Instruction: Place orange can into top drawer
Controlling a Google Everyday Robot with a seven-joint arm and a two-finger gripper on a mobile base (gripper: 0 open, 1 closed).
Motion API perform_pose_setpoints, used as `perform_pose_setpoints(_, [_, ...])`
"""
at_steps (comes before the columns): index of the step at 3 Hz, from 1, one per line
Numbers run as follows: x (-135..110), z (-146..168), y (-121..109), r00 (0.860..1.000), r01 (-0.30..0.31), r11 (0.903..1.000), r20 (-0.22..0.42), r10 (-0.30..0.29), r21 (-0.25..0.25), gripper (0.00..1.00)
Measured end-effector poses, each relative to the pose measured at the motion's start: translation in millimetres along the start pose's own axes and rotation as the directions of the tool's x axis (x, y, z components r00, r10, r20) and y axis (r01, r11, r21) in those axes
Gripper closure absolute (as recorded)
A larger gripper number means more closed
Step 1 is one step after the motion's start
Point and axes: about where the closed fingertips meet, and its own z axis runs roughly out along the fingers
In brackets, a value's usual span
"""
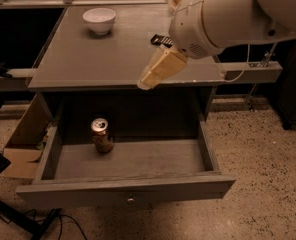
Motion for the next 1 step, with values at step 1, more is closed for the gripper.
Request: perform_pose_setpoints(1, [46.8,-8.9,-7.9,0.998,-0.063,0.9893,-0.018,0.066,0.132,0.0])
